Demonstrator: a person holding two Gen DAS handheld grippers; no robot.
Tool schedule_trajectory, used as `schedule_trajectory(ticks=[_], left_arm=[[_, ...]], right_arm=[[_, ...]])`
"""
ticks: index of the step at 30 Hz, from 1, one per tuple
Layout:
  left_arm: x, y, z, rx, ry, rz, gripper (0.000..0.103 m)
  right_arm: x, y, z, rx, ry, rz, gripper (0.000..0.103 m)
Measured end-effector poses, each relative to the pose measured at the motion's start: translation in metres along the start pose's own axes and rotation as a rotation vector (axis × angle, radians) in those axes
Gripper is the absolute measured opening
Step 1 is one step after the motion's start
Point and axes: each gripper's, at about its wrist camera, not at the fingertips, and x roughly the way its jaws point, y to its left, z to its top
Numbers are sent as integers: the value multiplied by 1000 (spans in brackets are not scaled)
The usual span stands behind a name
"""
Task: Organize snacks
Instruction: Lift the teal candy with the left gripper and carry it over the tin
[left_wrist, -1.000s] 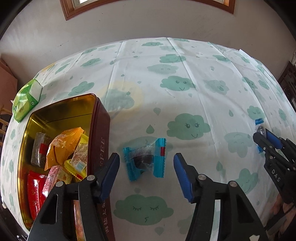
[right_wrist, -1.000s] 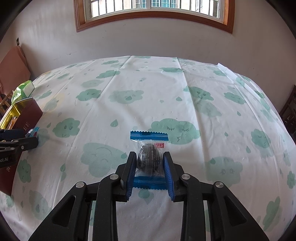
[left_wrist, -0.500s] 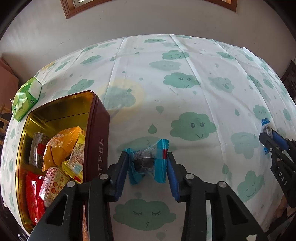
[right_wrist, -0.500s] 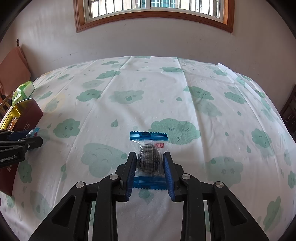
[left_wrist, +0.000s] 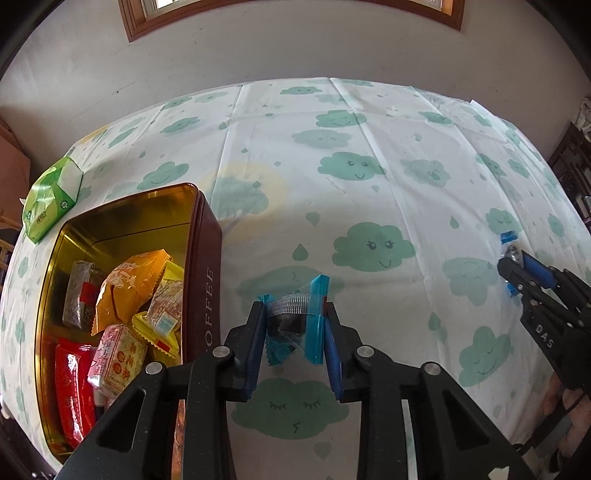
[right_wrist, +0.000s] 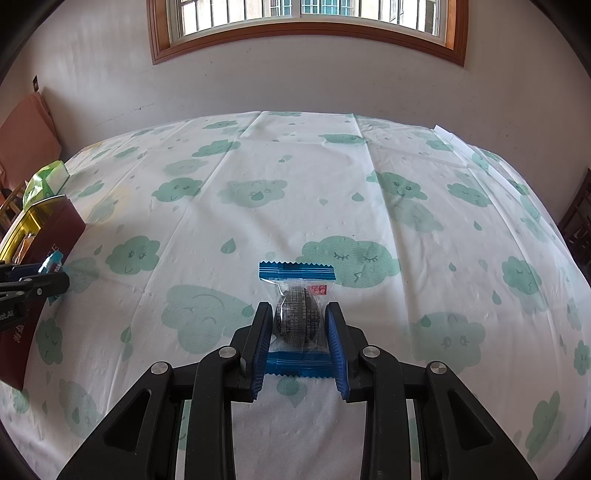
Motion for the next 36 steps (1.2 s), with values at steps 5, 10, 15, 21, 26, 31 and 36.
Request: schedule_trajectory(ticks=[5, 10, 15, 21, 26, 31, 36], left_arm=[[-12, 0, -1, 3, -7, -12, 26], [-22, -2, -2, 1, -13, -22, 26], [-32, 0, -4, -1, -18, -19, 26], [-47, 6, -6, -19, -28, -27, 26], [-66, 14, -7, -28, -53, -32, 26], [-82, 31, -9, -38, -68, -23, 26], [-98, 59, -10, -48, -82, 27, 26]], right_arm=[[0, 1, 0, -1, 0, -1, 31], [0, 1, 0, -1, 0, -1, 32], [0, 1, 0, -2, 0, -2, 31], [1, 1, 0, -2, 0, -2, 31], [0, 1, 0, -2, 0, -2, 31], [0, 1, 0, -2, 0, -3, 31], [0, 1, 0, -2, 0, -3, 31]])
